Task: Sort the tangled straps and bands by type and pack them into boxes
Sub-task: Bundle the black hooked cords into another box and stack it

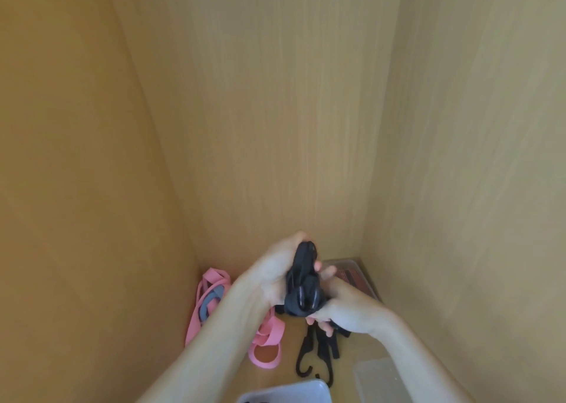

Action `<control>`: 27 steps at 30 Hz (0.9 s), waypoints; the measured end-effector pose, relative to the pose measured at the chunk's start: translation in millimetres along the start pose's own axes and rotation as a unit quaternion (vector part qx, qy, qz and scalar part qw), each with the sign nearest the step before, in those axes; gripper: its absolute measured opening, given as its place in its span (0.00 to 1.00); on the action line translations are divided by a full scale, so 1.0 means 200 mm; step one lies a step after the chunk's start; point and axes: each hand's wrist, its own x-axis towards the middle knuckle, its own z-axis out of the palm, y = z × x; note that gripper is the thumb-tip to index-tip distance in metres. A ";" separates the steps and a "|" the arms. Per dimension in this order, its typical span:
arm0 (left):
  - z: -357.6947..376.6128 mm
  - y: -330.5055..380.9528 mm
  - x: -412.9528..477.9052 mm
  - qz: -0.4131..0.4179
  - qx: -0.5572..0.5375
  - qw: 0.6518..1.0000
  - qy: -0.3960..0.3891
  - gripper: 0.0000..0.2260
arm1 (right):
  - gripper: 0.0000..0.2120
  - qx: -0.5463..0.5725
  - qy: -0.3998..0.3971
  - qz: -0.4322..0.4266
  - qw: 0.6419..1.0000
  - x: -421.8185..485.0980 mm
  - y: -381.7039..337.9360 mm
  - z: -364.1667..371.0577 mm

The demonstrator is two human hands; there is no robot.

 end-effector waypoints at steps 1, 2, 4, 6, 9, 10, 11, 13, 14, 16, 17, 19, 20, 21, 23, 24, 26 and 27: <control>-0.01 -0.01 0.00 0.007 0.036 0.999 0.000 0.14 | 0.04 -0.004 -0.003 0.006 1.000 0.01 0.00 -0.01; -0.01 -0.02 0.00 0.018 0.070 0.997 -0.001 0.14 | 0.07 -0.014 -0.004 0.013 1.000 0.01 0.00 -0.02; -0.02 -0.03 0.00 0.046 0.129 0.991 -0.003 0.13 | 0.12 -0.031 -0.009 0.016 0.999 0.02 0.01 -0.01; -0.03 -0.03 0.01 0.081 0.209 0.975 0.002 0.12 | 0.09 -0.008 -0.002 0.021 1.000 0.02 0.02 -0.01; -0.05 -0.07 0.02 0.111 0.308 0.945 -0.014 0.13 | 0.09 0.049 0.009 0.033 0.998 0.01 0.06 -0.02; -0.07 -0.09 0.03 0.110 0.308 0.945 -0.019 0.14 | 0.11 0.067 0.009 0.036 0.997 0.00 0.07 -0.02; -0.09 -0.10 0.03 0.113 0.305 0.946 -0.018 0.15 | 0.11 0.083 0.010 0.037 0.996 0.00 0.08 -0.02; -0.12 -0.13 0.05 0.135 0.315 0.940 -0.003 0.13 | 0.11 0.121 0.013 0.046 0.991 -0.01 0.11 0.00; -0.13 -0.15 0.05 0.147 0.324 0.935 0.002 0.12 | 0.13 0.137 0.016 0.055 0.989 -0.01 0.12 0.01; -0.14 -0.20 0.07 0.166 0.339 0.926 0.020 0.14 | 0.14 0.152 0.031 0.067 0.986 -0.01 0.15 0.04; -0.14 -0.23 0.07 0.175 0.341 0.923 0.038 0.14 | 0.14 0.162 0.043 0.067 0.984 0.00 0.16 0.06; -0.16 -0.28 0.08 0.204 0.340 0.915 0.080 0.14 | 0.14 0.185 0.064 0.060 0.979 0.00 0.17 0.10; -0.17 -0.30 0.09 0.222 0.340 0.909 0.098 0.14 | 0.14 0.190 0.074 0.053 0.977 -0.01 0.17 0.11; -0.17 -0.32 0.09 0.239 0.340 0.902 0.113 0.14 | 0.15 0.189 0.091 0.049 0.977 -0.01 0.18 0.13; -0.18 -0.36 0.10 0.267 0.326 0.896 0.141 0.15 | 0.16 0.185 0.139 0.050 0.972 -0.03 0.18 0.16; -0.18 -0.38 0.11 0.279 0.315 0.894 0.156 0.15 | 0.17 0.186 0.171 0.054 0.966 -0.03 0.18 0.17; -0.19 -0.42 0.12 0.299 0.292 0.889 0.189 0.15 | 0.18 0.169 0.235 0.059 0.955 -0.03 0.17 0.19; -0.20 -0.44 0.12 0.304 0.278 0.888 0.204 0.15 | 0.18 0.149 0.257 0.060 0.953 -0.04 0.17 0.21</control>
